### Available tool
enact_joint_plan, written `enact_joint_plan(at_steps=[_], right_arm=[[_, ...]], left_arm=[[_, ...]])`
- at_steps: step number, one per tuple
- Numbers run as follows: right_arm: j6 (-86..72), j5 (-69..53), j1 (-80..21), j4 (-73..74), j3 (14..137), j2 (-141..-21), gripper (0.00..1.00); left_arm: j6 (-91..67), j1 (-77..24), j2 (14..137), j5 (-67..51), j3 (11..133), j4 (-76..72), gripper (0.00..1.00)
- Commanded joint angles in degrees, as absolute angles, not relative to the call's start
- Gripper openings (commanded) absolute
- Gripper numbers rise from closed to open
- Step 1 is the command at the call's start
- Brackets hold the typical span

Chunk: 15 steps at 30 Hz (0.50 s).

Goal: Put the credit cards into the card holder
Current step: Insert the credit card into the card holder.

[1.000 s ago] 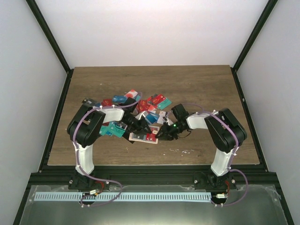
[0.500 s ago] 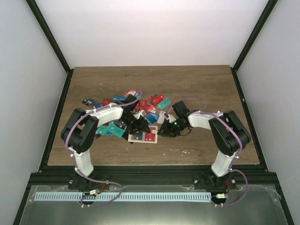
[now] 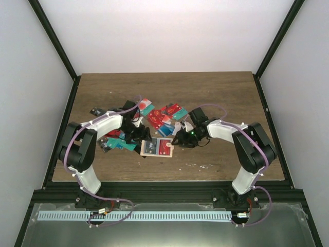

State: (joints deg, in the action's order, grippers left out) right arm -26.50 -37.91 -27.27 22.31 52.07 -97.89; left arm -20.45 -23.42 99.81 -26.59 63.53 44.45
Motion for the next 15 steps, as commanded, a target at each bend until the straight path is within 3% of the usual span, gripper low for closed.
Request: enact_joint_plan(at_steps=[1, 8, 15], right_arm=[[-26.00, -36.10, -28.10, 24.33, 56.32, -99.63, 0.59], [-24.20, -17.98, -33.35, 37.40, 66.75, -102.43, 0.77], [-24.24, -3.96, -41.67, 46.78, 76.12, -108.13, 0.82]], left_arm=[[-17.47, -22.47, 101.43, -25.47, 62.06, 42.26, 0.82], [-17.88, -22.23, 104.20, -26.55, 61.71, 39.97, 0.81], [-17.72, -22.12, 104.69, -26.56, 61.52, 39.58, 0.80]])
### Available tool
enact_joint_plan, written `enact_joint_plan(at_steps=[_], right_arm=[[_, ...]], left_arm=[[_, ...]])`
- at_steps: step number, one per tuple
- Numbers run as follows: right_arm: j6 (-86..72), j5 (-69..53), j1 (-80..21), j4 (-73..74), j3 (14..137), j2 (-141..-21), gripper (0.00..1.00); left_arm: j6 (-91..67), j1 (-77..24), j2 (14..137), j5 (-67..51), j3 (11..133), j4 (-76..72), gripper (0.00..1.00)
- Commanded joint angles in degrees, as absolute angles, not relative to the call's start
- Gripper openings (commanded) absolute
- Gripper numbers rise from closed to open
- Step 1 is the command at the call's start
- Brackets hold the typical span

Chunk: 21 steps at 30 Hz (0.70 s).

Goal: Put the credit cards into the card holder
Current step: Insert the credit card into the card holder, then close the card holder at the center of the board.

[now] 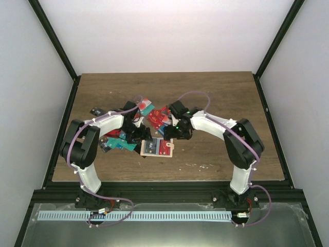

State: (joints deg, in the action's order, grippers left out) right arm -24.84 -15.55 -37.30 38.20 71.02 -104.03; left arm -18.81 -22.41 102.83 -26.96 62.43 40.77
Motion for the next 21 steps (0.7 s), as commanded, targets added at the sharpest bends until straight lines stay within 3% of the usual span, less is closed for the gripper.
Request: enact_joint_plan(at_steps=[1, 14, 21], right_arm=[[-24.28, -1.12, -42.80, 48.05, 77.40, -109.25, 0.82], [-23.81, 17.08, -49.41, 58.16, 88.22, -116.45, 0.79], [-24.06, 19.87, -49.44, 59.27, 87.81, -115.40, 0.68]], left_arm=[[-17.67, -22.11, 104.87, -26.55, 61.55, 39.66, 0.80], [-16.86, -22.04, 105.90, -26.63, 61.82, 40.07, 0.77], [-16.79, -21.95, 106.69, -26.72, 63.02, 40.47, 0.76]])
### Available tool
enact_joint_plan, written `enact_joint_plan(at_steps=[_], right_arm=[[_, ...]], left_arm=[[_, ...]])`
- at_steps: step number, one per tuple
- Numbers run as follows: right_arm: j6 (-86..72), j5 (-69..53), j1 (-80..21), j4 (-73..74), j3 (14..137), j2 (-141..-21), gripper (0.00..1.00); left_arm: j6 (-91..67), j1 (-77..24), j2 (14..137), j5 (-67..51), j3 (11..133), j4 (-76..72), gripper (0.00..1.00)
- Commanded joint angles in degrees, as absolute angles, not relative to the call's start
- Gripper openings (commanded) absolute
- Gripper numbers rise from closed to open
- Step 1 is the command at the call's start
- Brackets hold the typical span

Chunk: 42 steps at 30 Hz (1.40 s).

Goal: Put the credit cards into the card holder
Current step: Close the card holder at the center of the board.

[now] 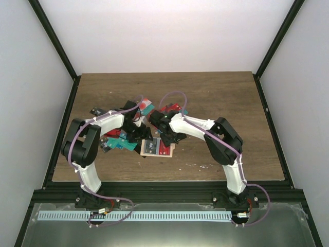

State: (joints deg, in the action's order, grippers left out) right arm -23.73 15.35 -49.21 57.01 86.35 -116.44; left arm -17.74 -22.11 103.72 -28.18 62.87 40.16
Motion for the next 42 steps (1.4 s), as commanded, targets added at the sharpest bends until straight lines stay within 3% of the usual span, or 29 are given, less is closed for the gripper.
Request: enact_joint_plan(at_steps=[1, 16, 22, 42], right_arm=[[-24.08, 20.03, -49.40, 59.32, 87.64, -115.19, 0.66], [-26.27, 9.95, -46.97, 52.74, 79.81, -111.21, 0.15], [-26.63, 6.00, -45.35, 48.54, 76.08, -109.88, 0.01], [-28.50, -1.69, -42.00, 40.08, 68.62, -106.63, 0.01]], left_arm=[[-16.71, -21.90, 106.83, -26.72, 63.16, 40.58, 0.76], [-15.88, -21.93, 106.72, -30.59, 62.27, 39.73, 0.71], [-15.73, -21.89, 106.53, -32.09, 60.88, 39.14, 0.71], [-19.80, -22.16, 98.65, -45.97, 59.76, 33.66, 0.63]])
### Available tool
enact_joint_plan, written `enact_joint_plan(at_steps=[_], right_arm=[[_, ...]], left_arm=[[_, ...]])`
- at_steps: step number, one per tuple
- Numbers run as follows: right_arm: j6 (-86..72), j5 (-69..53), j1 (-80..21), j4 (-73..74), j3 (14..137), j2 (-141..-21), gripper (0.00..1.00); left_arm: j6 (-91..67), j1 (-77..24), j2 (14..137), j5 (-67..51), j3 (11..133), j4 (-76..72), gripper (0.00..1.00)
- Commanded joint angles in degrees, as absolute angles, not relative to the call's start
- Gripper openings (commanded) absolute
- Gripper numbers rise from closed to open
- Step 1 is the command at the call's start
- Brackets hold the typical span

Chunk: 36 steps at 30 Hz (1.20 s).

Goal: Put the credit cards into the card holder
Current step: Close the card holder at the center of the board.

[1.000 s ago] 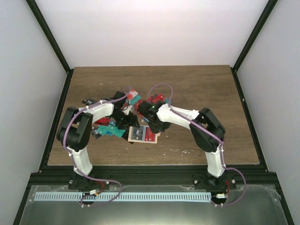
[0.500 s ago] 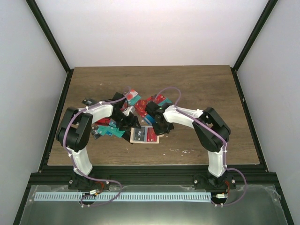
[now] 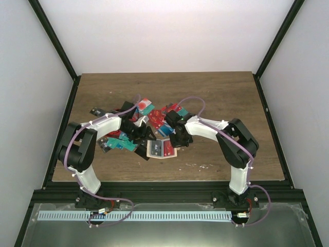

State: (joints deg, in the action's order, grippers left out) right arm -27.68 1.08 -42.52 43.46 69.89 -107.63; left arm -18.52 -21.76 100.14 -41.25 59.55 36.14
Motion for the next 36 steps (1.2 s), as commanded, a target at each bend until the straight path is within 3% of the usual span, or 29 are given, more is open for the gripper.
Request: enact_joint_plan(at_steps=[1, 27, 32, 36], right_arm=[[-28.57, -1.89, -41.87, 39.81, 68.49, -106.59, 0.01], [-28.58, -7.55, -38.13, 33.31, 63.59, -103.15, 0.01], [-28.12, -7.62, -37.09, 33.09, 62.90, -102.37, 0.01], [-27.75, -8.12, -36.31, 32.52, 62.03, -101.32, 0.01]], left_arm=[[-20.04, -22.26, 98.54, -46.27, 59.80, 33.60, 0.63], [-32.03, -30.90, 102.72, -46.21, 64.57, 25.45, 0.59], [-34.45, -31.90, 104.03, -42.51, 64.09, 23.86, 0.49], [-36.41, -32.07, 103.46, -40.29, 61.88, 23.23, 0.35]])
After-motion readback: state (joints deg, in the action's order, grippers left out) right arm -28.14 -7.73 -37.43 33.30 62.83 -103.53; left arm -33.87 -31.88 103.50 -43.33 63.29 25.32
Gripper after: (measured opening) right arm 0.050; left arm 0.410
